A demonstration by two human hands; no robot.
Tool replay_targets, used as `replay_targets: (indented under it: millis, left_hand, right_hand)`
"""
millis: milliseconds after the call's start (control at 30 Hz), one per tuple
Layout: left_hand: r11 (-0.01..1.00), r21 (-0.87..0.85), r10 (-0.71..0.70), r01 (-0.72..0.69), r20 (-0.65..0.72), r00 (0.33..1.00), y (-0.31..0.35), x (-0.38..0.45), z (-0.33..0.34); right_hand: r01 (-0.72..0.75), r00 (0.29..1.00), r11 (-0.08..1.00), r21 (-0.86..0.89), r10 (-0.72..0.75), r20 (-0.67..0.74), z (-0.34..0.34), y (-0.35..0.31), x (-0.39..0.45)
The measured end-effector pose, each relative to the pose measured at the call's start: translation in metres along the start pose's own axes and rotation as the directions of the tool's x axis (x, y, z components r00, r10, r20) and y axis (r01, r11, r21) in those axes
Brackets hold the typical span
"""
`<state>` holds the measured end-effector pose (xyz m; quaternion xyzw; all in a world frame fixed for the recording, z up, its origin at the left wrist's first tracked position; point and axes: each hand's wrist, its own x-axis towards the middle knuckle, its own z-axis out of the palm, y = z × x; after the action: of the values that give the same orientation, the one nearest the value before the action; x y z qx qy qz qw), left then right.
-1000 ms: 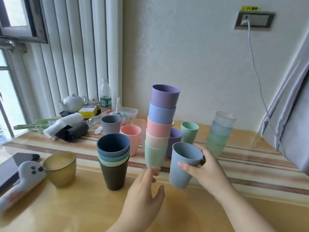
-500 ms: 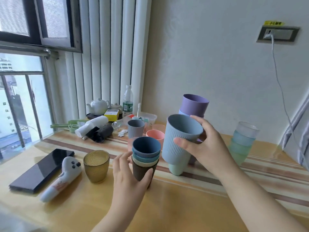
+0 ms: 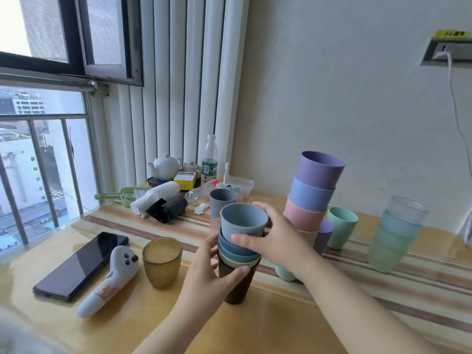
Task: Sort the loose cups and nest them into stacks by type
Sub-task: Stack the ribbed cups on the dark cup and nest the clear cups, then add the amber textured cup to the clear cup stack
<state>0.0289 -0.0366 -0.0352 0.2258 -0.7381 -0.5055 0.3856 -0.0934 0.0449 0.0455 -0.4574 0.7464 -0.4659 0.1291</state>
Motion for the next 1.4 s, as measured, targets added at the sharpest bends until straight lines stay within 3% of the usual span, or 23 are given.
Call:
replay_targets:
  millis: [200,300,400,467,600,700,800,933,1133,1400]
  left_hand:
    - [0.998,0.063,0.015,-0.014,-0.011,1.0,0.003,-0.001,-0.005]
    - [0.967,0.235,0.112,-0.097,-0.05,0.993,0.008,-0.009,-0.015]
    - [0.852,0.492,0.262,-0.179,-0.105,0.959,0.01,-0.011,-0.031]
    - [0.754,0.637,0.312,-0.157,-0.137,0.94,0.003,-0.011,-0.043]
    - [0.645,0.764,0.147,0.019,-0.149,0.978,-0.016,-0.009,-0.064]
    - [0.666,0.742,0.078,0.078,-0.173,0.982,-0.028,-0.008,-0.072]
    - [0.797,0.597,0.091,0.096,-0.276,0.957,-0.031,-0.009,-0.075]
    - [0.909,0.39,-0.011,0.147,-0.329,0.944,-0.026,-0.008,-0.072]
    - [0.951,0.194,-0.152,0.242,-0.388,0.909,-0.023,-0.007,-0.073]
    - [0.95,0.231,-0.134,0.211,-0.307,0.942,-0.023,-0.019,-0.066]
  right_hand:
    - [0.011,0.998,0.999,0.049,-0.014,0.061,0.008,0.017,-0.001]
    - [0.001,0.995,0.999,0.054,-0.006,0.1,0.008,0.018,-0.002]
    - [-0.017,0.995,0.989,0.148,0.002,0.1,0.003,0.021,-0.004]
    - [-0.033,0.994,0.976,0.213,0.01,0.112,0.004,0.02,-0.006]
    - [-0.004,0.997,0.959,0.283,-0.019,0.077,0.009,0.016,-0.013]
    - [0.013,0.997,0.96,0.281,-0.033,0.067,0.008,0.014,-0.018]
    - [0.008,0.998,0.969,0.246,-0.024,0.059,0.008,0.019,-0.02]
    - [-0.018,0.996,0.959,0.283,-0.009,0.094,0.006,0.021,-0.026]
    - [-0.009,0.996,0.956,0.295,-0.019,0.092,0.003,0.021,-0.034]
    - [0.009,0.997,0.982,0.191,-0.022,0.069,0.005,0.03,-0.04]
